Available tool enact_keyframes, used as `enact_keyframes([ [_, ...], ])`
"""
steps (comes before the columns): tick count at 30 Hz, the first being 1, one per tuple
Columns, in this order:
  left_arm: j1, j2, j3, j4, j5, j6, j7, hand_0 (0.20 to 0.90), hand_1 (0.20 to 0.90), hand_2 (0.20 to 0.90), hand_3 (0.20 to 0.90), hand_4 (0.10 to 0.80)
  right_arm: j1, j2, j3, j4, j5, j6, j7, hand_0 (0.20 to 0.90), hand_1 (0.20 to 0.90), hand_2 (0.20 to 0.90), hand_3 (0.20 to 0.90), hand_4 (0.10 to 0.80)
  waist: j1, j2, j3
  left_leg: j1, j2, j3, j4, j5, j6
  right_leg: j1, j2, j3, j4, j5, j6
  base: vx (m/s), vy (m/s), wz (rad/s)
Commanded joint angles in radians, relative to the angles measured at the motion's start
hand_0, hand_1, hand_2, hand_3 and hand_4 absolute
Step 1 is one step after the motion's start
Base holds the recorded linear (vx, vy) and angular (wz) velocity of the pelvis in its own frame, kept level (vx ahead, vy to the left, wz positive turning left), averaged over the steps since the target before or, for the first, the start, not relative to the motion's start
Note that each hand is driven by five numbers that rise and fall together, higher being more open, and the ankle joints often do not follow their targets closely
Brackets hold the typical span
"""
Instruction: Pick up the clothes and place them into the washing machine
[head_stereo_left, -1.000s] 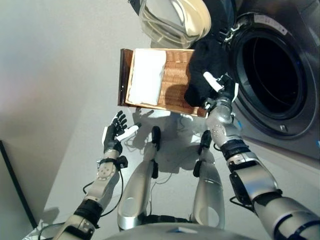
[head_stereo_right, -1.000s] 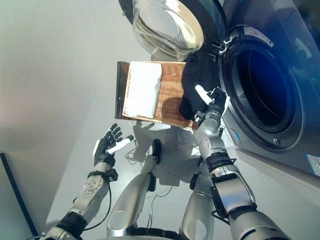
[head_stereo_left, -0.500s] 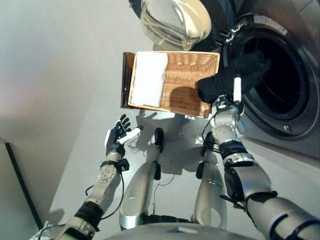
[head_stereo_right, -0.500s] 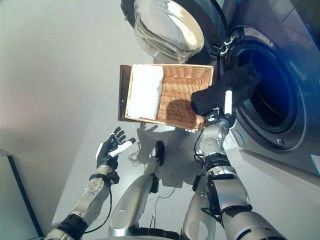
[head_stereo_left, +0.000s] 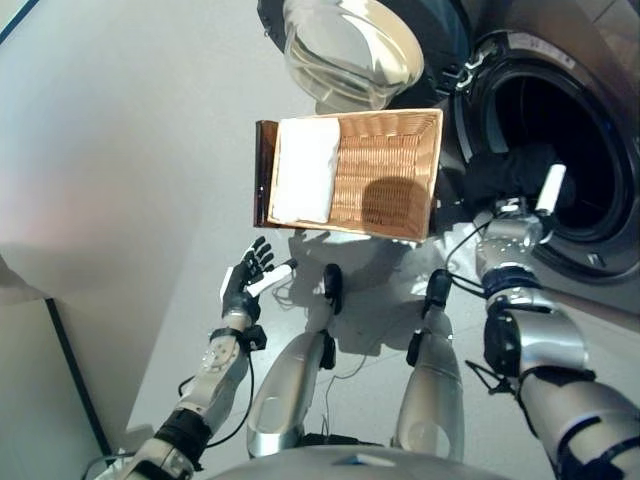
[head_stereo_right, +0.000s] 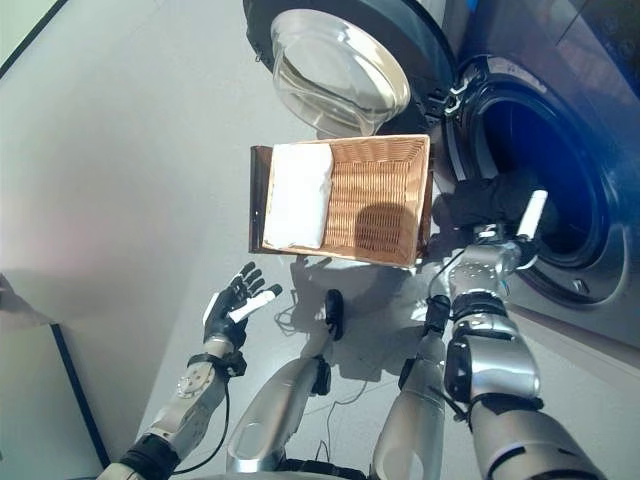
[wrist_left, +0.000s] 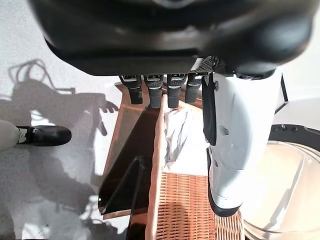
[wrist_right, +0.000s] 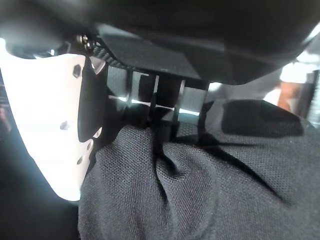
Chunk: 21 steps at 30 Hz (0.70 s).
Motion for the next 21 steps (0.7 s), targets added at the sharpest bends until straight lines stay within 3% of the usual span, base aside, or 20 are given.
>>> enact_keyframes([
  [1,0.024,0.013,-0.02,-0.038,-0.005,-0.042,-0.012,0.9,0.9,0.9,0.9,0.8,-0.111,-0.169,0.03,-0.036,-0.015,-0.031,0.014,0.2,0.2,0.2,0.2,0.3,0.012,0.039,-0.039,-0.035,-0.001,0.019,0.109,-0.118,-0.065,-0.003,-0.017,0.047,0.096,-0.13,-0.008,0.0,0.0,0.0],
  [11,0.038,0.036,-0.054,-0.066,-0.011,-0.041,-0.044,0.9,0.9,0.9,0.9,0.8,-0.277,-0.367,0.099,0.064,-0.028,0.014,0.003,0.2,0.2,0.2,0.2,0.3,0.027,0.062,-0.06,-0.026,-0.007,0.018,0.097,-0.115,-0.067,-0.004,-0.021,0.049,0.097,-0.136,-0.003,0.003,0.0,-0.01],
  [21,0.032,0.042,-0.08,-0.1,-0.01,-0.045,-0.049,0.9,0.9,0.9,0.9,0.8,-0.426,-0.439,0.17,0.078,-0.023,0.004,-0.02,0.2,0.2,0.2,0.2,0.3,0.036,0.092,-0.065,-0.031,-0.012,0.019,0.077,-0.1,-0.072,-0.023,-0.024,0.056,0.1,-0.137,-0.001,0.001,-0.001,-0.01],
])
